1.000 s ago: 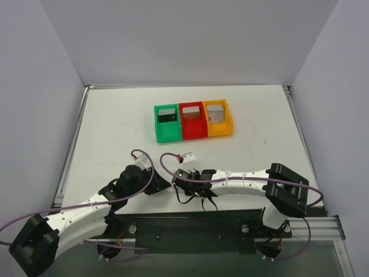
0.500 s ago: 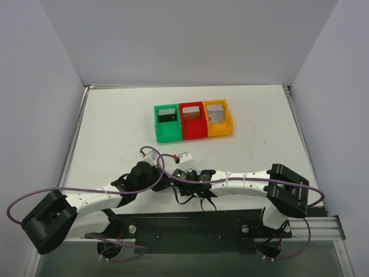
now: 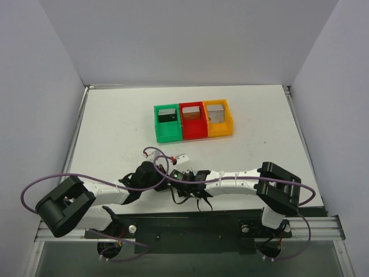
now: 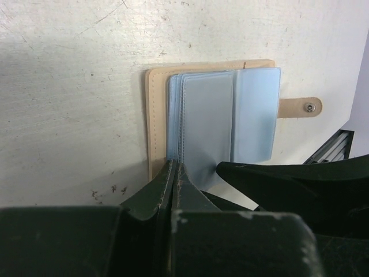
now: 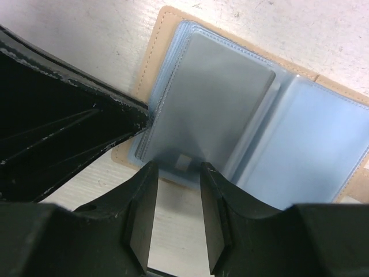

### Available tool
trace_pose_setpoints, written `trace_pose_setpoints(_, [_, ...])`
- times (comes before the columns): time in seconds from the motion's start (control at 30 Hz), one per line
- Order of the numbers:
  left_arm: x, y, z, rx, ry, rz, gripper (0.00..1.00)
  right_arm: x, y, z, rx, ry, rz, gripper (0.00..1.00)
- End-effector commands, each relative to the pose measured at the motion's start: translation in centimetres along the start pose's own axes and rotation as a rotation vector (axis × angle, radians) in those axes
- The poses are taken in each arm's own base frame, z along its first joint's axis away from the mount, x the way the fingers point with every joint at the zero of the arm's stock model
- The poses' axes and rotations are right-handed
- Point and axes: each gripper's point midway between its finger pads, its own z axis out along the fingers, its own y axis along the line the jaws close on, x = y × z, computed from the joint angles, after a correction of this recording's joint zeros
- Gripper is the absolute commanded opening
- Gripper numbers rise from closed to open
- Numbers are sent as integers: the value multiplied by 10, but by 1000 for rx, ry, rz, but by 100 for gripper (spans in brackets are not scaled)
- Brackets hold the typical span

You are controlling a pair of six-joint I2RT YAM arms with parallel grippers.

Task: Take the credit cards out of the card holder
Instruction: Remove the credit card from the card holder.

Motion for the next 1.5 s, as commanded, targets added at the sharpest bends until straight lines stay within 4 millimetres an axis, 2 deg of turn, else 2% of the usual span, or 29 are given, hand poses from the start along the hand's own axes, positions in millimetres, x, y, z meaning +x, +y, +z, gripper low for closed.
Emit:
trace_pose_setpoints(0.0, [-12, -22, 6, 84, -40, -6, 0, -5, 1, 2, 12, -5, 30, 29])
trace_pose_setpoints(0.27, [-10, -6, 6, 14, -44, -18, 0, 7, -14, 6, 65, 32, 57, 22])
trace_pose_setpoints(0.5, [-7, 6, 7, -24, -47, -20, 0, 11, -29, 1, 98, 29, 77, 0])
trace_pose_setpoints(0.63, [-4, 12, 7, -38, -44, -32, 0, 4, -29, -6, 73, -12, 95, 0])
trace_pose_setpoints(0.7, [-4, 12, 7, -36, -47, -34, 0, -2, -22, -12, 31, -50, 87, 17])
trace_pose_setpoints(0.73, [-3, 13, 6, -35, -46, -34, 0, -5, -17, -15, 14, -63, 82, 32])
trace_pose_setpoints(0.8, [-2, 15, 6, -37, -45, -38, 0, -11, -13, -18, 9, -80, 75, 42])
trace_pose_setpoints(0.87, [0, 15, 7, -34, -44, -44, 0, -19, -6, -18, 2, -87, 68, 46])
trace_pose_setpoints(1.0, [0, 15, 6, -32, -45, -49, 0, -20, -3, -10, 34, -65, 40, 46])
trace_pose_setpoints(1.27, [1, 15, 6, -31, -43, -47, 0, 1, -14, 6, 113, 13, 3, 41])
trace_pose_setpoints(1.47, [3, 18, 6, -35, -40, -47, 0, 11, -31, 9, 167, 34, 16, 26])
